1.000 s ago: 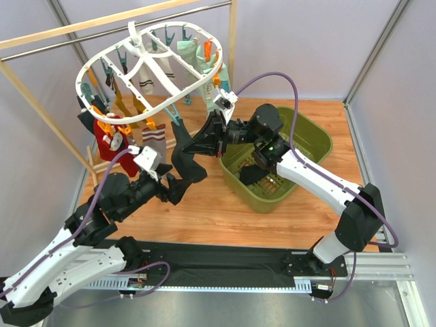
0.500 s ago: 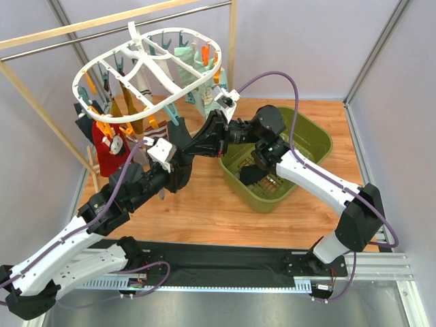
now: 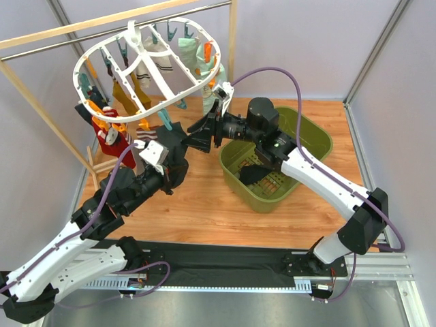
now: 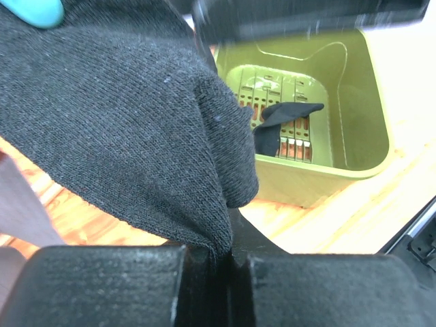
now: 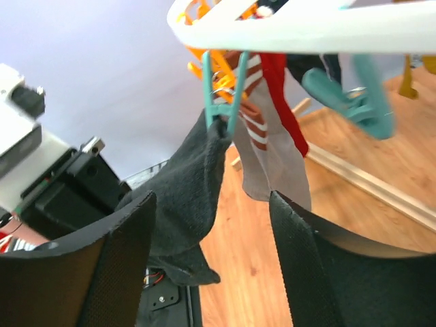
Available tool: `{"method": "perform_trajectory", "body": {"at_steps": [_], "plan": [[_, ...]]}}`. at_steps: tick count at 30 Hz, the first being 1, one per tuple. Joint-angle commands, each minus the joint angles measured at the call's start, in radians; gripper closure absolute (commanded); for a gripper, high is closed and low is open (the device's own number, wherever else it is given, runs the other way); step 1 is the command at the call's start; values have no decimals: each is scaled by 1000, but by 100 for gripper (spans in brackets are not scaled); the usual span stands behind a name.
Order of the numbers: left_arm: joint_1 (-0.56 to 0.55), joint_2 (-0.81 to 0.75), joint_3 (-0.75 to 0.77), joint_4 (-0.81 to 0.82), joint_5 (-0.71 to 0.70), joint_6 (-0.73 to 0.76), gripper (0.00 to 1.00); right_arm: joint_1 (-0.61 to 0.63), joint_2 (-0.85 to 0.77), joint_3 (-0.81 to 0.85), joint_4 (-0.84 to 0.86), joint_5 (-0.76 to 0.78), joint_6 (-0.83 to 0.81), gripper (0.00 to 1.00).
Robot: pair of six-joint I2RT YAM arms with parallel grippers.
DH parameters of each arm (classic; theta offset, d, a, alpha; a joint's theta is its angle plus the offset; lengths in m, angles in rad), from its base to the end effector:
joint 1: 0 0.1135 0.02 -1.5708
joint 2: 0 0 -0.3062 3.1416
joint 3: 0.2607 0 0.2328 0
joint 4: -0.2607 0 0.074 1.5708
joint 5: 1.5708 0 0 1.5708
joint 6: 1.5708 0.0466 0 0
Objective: Remove the socks clipped to the hanger
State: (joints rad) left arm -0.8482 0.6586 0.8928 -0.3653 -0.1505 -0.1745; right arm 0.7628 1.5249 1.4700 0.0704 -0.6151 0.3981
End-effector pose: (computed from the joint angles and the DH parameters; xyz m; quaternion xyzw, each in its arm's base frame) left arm 0.0725 -0.0717 0.3958 0.2010 0.7240 -0.2724 0.6010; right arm 0.2315 0.2584 0.4687 -0.3334 0.6185 0.5500 0.4514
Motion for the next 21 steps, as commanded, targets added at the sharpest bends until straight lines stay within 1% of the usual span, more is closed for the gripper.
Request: {"method": "perform_trajectory", "body": {"at_steps": [1,4,5,7,8,11,12,15,18,21], "plan": [[5,-4,-14,43,22,-25,100,4,-32,110,-96,113,-68,30],[5,-13,-20,49,25,-22,100,1,10,179,-129,97,-97,29],[5,-14,-22,49,25,-17,100,3,21,228,-148,92,-99,29],[5,-19,-22,51,26,-17,100,10,53,266,-161,106,-96,27],[5,-20,-23,52,31,-16,100,18,64,297,-170,115,-107,25],[5,-27,-31,65,51,-14,100,27,112,357,-208,124,-128,21],[3,-33,-34,69,57,-10,100,35,124,399,-221,118,-145,17],[5,-50,-43,89,88,6,100,47,179,458,-262,109,-162,14],[5,-65,-48,101,124,20,100,55,227,530,-288,88,-168,14],[5,-74,-52,109,144,29,100,66,247,541,-282,77,-166,16]]}}
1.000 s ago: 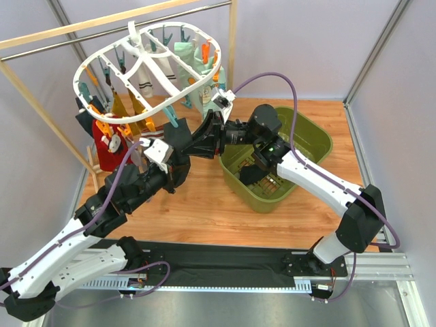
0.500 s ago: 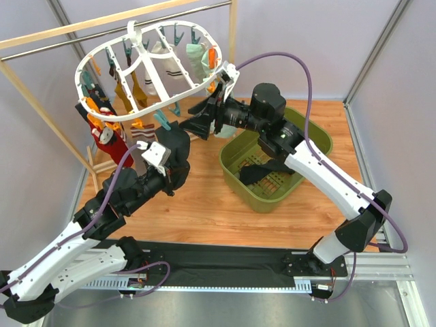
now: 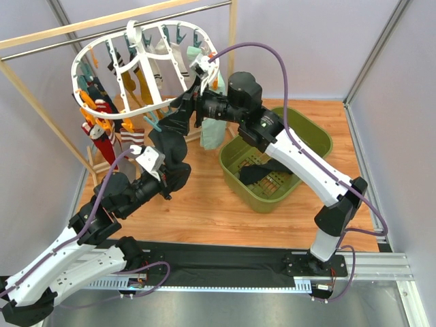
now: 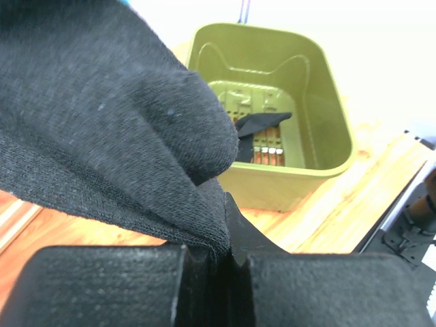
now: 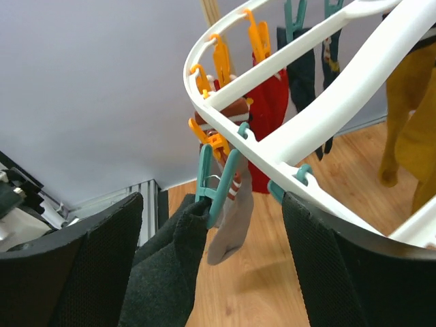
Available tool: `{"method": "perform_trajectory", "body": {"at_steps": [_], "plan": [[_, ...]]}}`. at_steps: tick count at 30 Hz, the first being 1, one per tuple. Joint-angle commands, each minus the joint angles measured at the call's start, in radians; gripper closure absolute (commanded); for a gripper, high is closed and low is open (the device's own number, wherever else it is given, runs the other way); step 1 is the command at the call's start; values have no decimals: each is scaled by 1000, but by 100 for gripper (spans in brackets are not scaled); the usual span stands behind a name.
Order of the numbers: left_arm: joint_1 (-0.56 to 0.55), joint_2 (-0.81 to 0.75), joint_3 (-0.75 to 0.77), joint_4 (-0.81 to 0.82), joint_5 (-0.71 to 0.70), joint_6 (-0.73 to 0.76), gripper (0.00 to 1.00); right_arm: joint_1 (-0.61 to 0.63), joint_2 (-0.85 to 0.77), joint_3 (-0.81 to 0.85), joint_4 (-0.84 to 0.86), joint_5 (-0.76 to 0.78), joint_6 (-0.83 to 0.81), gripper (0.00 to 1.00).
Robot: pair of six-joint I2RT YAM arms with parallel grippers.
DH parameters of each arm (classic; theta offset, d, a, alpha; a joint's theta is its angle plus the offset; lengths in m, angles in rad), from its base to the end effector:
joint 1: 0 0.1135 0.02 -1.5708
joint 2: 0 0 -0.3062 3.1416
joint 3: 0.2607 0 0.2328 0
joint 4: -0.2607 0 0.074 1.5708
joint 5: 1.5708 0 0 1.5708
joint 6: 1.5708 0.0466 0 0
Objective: Remove the socks clipped to the hanger
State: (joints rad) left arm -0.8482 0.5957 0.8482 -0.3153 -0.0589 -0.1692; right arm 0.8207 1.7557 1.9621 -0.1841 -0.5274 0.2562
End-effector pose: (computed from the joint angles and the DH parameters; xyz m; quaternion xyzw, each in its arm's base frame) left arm 0.0613 -0.0654 0.3920 0.2236 0.6938 -0.3145 0.6081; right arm 0.2544 0.3075 0.5219 -0.3670 0.5964 0.5104 0.4991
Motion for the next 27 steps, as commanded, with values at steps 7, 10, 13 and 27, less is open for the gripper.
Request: {"method": "perform_trajectory", "body": {"at_steps": [7,10,13,27], "plan": [[5,4,-6,58,71,28,100,34,34,47,-3,-2,-14,20],[5,4,-6,55,68,30,100,44,33,47,2,38,-12,20],[5,9,-5,55,60,33,100,52,33,43,5,76,-21,20],[5,44,3,65,74,31,100,112,30,35,11,299,-48,42]]}}
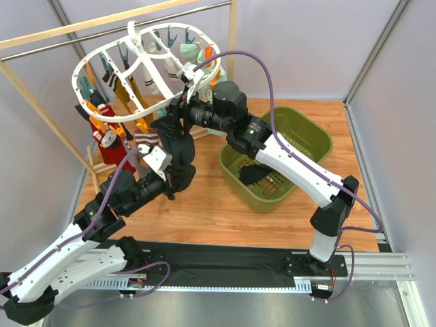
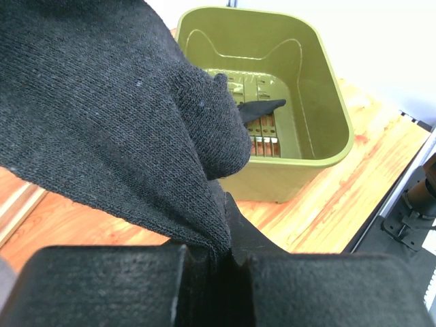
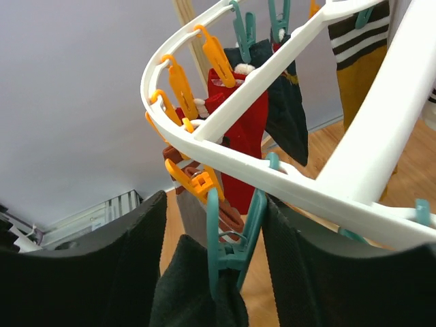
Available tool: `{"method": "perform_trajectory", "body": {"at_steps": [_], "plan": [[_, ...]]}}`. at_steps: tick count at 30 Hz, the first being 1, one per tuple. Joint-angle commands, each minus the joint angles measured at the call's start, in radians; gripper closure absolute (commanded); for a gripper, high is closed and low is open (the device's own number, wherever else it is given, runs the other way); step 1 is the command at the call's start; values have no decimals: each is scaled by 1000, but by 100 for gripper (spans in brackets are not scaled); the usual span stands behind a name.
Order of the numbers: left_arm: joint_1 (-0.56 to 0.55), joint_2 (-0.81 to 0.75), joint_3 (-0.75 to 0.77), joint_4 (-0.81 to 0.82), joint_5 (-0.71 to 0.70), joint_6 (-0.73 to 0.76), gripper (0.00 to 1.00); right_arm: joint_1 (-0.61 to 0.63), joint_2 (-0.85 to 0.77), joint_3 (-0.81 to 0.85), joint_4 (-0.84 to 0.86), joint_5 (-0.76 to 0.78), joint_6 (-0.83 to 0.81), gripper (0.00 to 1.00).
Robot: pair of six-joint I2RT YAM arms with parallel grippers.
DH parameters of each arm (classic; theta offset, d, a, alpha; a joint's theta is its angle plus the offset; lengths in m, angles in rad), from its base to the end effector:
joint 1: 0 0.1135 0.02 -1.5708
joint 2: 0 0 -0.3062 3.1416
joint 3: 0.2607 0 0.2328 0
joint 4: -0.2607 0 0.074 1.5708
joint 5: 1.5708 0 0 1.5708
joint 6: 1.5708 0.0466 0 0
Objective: Remove the socks clipped to the hanger
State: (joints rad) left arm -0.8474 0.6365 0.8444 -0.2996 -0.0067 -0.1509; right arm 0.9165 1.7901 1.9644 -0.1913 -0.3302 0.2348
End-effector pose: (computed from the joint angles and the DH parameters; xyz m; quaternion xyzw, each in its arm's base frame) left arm 0.0675 -0.0759 0.3896 0.2500 0.6952 -0.3204 0.5929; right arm 0.2411 0.3391 0.5085 -0.3437 0.6244 0.4748 0.5163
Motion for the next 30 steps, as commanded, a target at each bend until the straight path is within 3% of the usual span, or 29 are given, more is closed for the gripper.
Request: {"method": "perform_trajectory", "body": {"at_steps": [1,4,5,7,19,21,22,25,30], "plan": [[4,3,5,53,22,13,100,16,-5,31,26,108,-25,44],[4,6,4,53,25,13,100,16,-12,11,59,118,-6,64],[4,5,4,53,25,13,100,16,-20,-11,73,99,-2,80],[4,3,1,50,25,13,100,16,-26,-30,105,83,9,99],[4,-15,-10,50,20,8,100,16,-23,-27,101,46,26,99],[4,-15,-10,48,20,8,100,16,-27,-30,95,30,20,81],[4,-17,-11,47,20,8,100,16,-34,-44,87,30,20,62],[4,-27,-7,34,24,7,100,16,-84,-94,84,39,5,38],[4,-67,-11,28,30,14,100,15,-245,-278,27,74,-86,18]]}}
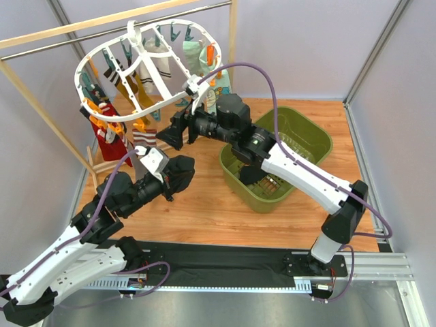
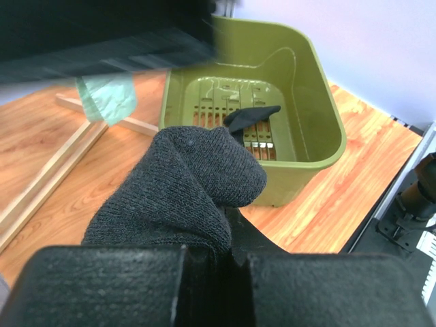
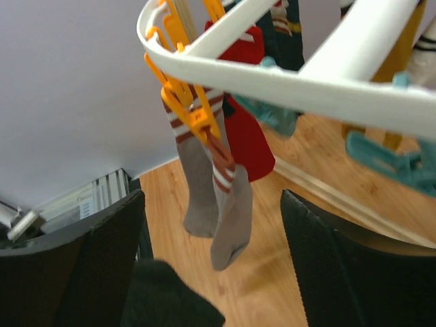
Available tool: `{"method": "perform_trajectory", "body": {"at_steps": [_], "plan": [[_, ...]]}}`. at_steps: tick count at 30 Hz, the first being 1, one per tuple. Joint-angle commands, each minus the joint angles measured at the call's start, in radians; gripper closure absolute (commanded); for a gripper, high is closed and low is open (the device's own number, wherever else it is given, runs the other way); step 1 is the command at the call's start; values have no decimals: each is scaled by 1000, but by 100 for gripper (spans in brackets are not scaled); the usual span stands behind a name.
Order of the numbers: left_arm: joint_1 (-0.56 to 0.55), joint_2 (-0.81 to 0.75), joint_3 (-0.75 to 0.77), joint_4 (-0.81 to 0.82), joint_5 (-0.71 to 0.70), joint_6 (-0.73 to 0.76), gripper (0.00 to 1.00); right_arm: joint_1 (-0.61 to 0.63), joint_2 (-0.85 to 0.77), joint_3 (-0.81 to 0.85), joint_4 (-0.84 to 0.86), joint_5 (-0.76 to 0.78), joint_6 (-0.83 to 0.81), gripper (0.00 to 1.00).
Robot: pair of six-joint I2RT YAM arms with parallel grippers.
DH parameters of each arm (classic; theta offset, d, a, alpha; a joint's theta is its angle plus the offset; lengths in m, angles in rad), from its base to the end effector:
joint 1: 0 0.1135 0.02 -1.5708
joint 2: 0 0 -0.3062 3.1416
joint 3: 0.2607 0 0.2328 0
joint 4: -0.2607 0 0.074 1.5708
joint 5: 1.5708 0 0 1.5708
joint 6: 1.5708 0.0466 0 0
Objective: Remove the socks clipped to the hanger
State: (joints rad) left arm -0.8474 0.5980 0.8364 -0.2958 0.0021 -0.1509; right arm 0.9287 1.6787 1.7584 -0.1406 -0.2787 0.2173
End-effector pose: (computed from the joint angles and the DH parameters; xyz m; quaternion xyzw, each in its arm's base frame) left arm 0.0607 -0.0688 0.3904 0.2488 0.6832 -0.3293 0.6024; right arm 0.2239 0.3208 0.4884 -0.3404 0.6430 0.4529 0.5154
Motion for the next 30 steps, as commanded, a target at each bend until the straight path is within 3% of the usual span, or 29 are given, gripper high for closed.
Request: {"method": "perform_trajectory", "body": {"at_steps": [1,4,8,12,23,26,27,29,30], "plan": [[4,-39,0,23,33,16,100,-1,-166,-118,-30,27,-79,14],[4,-55,12,9,65,24,100,-20,-313,-305,-19,10,-151,11],[4,-58,23,4,145,28,100,-34,-453,-482,-45,-260,-320,11],[4,-27,36,14,309,28,100,-34,-519,-588,-33,-389,-390,11],[4,36,82,18,504,2,100,-22,-439,-605,-11,-511,-394,10],[4,49,96,17,521,-3,100,-19,-412,-600,18,-548,-360,15],[4,45,96,15,510,-3,100,-19,-399,-600,28,-550,-351,18],[4,39,105,6,492,-3,99,-18,-398,-609,39,-551,-335,42],[4,36,110,1,472,-1,97,-19,-402,-617,55,-542,-325,73]]}}
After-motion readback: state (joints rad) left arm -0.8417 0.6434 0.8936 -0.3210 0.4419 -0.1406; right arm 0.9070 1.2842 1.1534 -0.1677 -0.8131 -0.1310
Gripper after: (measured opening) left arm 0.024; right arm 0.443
